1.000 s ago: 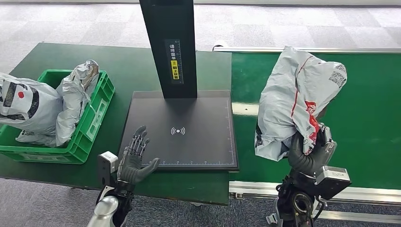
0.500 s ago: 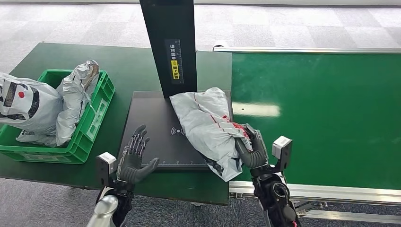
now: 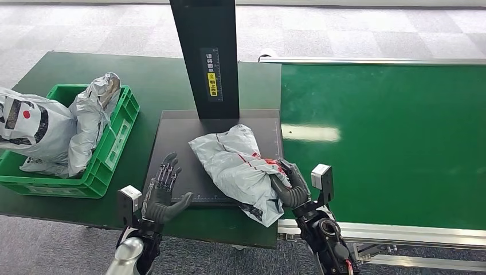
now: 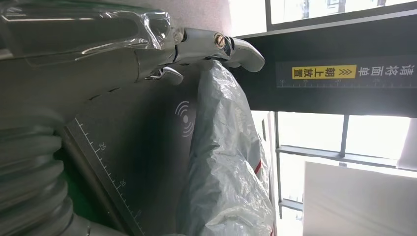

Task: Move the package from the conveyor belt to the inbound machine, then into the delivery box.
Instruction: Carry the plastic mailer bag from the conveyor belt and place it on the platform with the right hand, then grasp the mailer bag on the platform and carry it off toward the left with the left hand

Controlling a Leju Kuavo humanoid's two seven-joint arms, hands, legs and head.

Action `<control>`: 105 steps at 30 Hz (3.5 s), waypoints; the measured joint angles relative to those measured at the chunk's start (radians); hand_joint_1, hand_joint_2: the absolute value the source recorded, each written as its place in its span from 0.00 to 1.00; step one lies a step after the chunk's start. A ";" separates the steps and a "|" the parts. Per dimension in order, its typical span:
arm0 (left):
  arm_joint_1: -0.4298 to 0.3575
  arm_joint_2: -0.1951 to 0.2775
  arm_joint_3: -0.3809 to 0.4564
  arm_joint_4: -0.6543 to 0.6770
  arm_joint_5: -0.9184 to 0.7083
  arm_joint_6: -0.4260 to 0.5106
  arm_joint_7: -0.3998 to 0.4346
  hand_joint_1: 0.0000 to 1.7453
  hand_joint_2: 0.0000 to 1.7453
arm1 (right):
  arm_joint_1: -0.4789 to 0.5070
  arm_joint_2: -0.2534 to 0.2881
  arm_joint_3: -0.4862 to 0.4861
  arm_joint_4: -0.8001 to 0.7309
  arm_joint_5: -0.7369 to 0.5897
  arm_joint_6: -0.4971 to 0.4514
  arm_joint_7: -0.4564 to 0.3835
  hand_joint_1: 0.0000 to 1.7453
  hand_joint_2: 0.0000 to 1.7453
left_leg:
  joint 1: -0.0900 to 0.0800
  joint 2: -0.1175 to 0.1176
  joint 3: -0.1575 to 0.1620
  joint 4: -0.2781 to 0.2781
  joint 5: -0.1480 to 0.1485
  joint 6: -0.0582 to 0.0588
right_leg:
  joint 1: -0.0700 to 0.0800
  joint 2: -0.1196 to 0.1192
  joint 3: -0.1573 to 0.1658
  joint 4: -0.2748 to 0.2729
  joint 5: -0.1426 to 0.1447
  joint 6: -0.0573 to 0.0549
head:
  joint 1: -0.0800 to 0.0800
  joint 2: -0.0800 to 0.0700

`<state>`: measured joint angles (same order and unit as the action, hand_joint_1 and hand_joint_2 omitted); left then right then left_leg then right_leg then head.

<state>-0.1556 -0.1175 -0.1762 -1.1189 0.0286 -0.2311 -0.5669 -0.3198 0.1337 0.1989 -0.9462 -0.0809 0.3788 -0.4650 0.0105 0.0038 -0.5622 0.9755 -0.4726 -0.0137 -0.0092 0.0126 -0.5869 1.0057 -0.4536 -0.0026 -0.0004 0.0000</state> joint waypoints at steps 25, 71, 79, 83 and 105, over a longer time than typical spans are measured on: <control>-0.020 0.000 -0.009 0.011 0.019 0.001 -0.001 0.00 1.00 | -0.238 0.015 0.107 0.340 0.351 -0.237 -0.048 0.00 1.00 | 0.000 0.000 0.000 0.000 0.001 0.000 | 0.000 0.000 0.000 0.000 0.001 0.000 | 0.000 0.000; -0.130 -0.036 -0.119 -0.064 -0.074 0.151 0.001 0.00 1.00 | -0.003 0.018 0.045 -0.070 0.073 -0.241 -0.231 0.00 1.00 | 0.000 -0.005 -0.001 0.001 0.001 0.000 | 0.000 -0.006 0.000 0.000 0.000 0.000 | 0.000 0.000; -0.234 -0.078 -0.215 -0.059 -0.196 0.236 0.023 0.00 1.00 | 0.168 0.031 -0.052 -0.390 0.088 -0.220 -0.222 0.00 1.00 | 0.000 -0.004 -0.001 0.001 0.001 0.000 | 0.000 -0.005 -0.001 0.000 0.000 0.000 | 0.000 0.000; -0.248 -0.084 -0.246 -0.057 -0.286 0.284 0.030 0.00 1.00 | 0.206 0.044 -0.081 -0.462 0.094 -0.213 -0.232 0.00 1.00 | 0.000 -0.004 -0.002 0.001 0.001 0.000 | 0.000 -0.005 -0.001 0.000 0.000 0.000 | 0.000 0.000; -0.426 -0.149 -0.349 0.303 -0.839 0.324 0.492 0.00 1.00 | 0.211 0.082 -0.152 -0.549 0.129 -0.164 -0.216 0.00 1.00 | 0.000 -0.003 -0.002 0.001 0.002 0.001 | 0.000 -0.004 -0.001 0.000 0.001 0.000 | 0.000 0.000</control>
<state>-0.5820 -0.2665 -0.5255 -0.8163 -0.8108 0.0933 -0.0749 -0.1086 0.2162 0.0471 -1.4950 0.0477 0.2150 -0.6806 0.0101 0.0006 -0.5640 0.9763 -0.4706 -0.0126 -0.0097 0.0081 -0.5879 1.0056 -0.4528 -0.0023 -0.0005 -0.0002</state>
